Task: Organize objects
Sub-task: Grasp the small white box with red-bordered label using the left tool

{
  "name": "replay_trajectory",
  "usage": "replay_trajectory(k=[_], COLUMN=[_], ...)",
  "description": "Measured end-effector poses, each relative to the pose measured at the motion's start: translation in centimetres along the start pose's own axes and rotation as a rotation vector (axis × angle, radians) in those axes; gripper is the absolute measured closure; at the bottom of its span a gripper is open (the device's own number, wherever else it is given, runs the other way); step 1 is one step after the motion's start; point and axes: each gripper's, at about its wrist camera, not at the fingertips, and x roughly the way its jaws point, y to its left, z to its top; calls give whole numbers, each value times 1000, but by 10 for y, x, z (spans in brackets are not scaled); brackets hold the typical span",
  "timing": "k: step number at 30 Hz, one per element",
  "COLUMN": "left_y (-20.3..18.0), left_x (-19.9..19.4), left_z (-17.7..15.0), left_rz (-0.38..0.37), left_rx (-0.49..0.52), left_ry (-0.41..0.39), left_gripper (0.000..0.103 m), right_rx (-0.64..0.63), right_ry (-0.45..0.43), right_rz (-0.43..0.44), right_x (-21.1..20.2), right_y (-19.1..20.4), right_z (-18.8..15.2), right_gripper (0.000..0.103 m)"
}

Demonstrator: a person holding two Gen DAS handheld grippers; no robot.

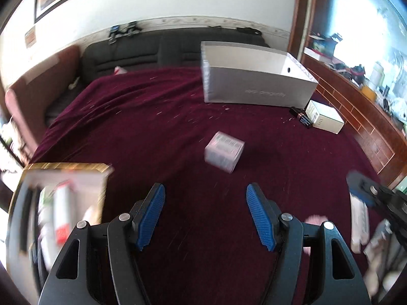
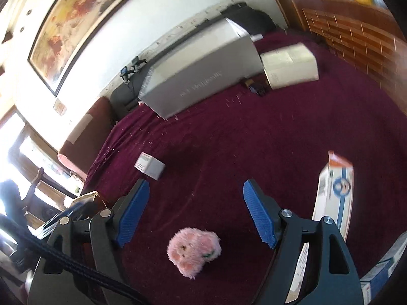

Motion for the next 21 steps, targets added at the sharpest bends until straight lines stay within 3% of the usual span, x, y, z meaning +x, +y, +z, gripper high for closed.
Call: replay_trajectory(k=[7,10,14,18,21], left_y=[-29,-35,-31,-30,-31], left_x=[57,68,78,88,90], left_z=[26,34,36,38,40], left_rz=[97,173,131,109,30], left_rx=[152,208,210,211,187], left_ry=[-38,-91,-93,-102,-65], left_gripper=[42,42,41,32,33], right_rx=[43,48,43,46,37], right_ry=[26,38,52,64,69], right_rz=[31,37,32,29,18], right_x=[6,8,12,15,16], right_y=[-5,-6,-5,-6,-5], right_z=[1,1,-1,-3,-4], right_gripper=[27,27,27,27,27])
